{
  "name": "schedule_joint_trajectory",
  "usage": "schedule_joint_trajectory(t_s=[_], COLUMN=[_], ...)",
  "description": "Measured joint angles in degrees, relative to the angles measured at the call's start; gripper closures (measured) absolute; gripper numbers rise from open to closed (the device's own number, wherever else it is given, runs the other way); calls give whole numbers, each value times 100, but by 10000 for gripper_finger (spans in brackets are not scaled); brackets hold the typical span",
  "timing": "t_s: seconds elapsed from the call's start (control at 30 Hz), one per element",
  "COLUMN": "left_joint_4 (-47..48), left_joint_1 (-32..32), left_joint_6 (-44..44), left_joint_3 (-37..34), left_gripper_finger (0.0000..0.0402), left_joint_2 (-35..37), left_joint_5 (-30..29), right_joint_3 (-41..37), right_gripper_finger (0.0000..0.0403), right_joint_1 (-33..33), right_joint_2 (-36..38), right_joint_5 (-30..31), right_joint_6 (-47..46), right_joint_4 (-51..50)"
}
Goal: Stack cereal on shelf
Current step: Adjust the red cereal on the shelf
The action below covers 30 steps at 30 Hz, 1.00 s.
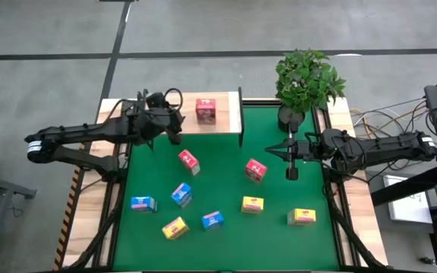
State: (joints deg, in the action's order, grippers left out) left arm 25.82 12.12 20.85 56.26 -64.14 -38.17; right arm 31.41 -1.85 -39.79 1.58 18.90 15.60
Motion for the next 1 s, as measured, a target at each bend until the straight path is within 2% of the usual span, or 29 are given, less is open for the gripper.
schedule_joint_trajectory(t_s=[0.43,0.53,0.7,0.83,1.0], left_joint_4=[0,-155,-786,-926,-916], left_joint_1=[-48,-94,-112,-82,-31], left_joint_6=[-181,-32,228,297,543], left_joint_3=[7,7,104,420,968], left_gripper_finger=[196,196,196,189,155], left_joint_2=[-76,-13,59,-22,-292], left_joint_5=[28,448,1625,1672,1956], right_joint_3=[3,3,5,5,8], right_gripper_finger=[394,394,394,394,394], right_joint_1=[-1,-1,-1,0,-1], right_joint_2=[0,0,0,0,0], right_joint_5=[-2,-2,-2,-2,-3], right_joint_6=[-15,-23,-28,-28,-29], right_joint_4=[-6,-7,-10,-14,-30])
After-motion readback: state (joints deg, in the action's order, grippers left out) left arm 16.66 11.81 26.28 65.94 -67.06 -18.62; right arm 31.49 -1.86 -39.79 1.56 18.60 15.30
